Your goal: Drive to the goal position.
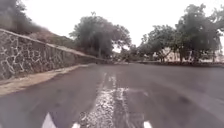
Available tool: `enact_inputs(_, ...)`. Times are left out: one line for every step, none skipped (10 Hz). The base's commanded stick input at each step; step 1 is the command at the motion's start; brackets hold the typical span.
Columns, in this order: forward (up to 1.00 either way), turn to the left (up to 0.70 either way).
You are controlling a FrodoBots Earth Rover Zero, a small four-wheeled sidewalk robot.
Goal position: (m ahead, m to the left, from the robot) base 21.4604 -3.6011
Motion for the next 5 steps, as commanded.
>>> enact_inputs(0.85, -0.12)
enact_inputs(0.85, -0.18)
enact_inputs(0.85, -0.25)
enact_inputs(0.85, -0.23)
enact_inputs(0.85, -0.12)
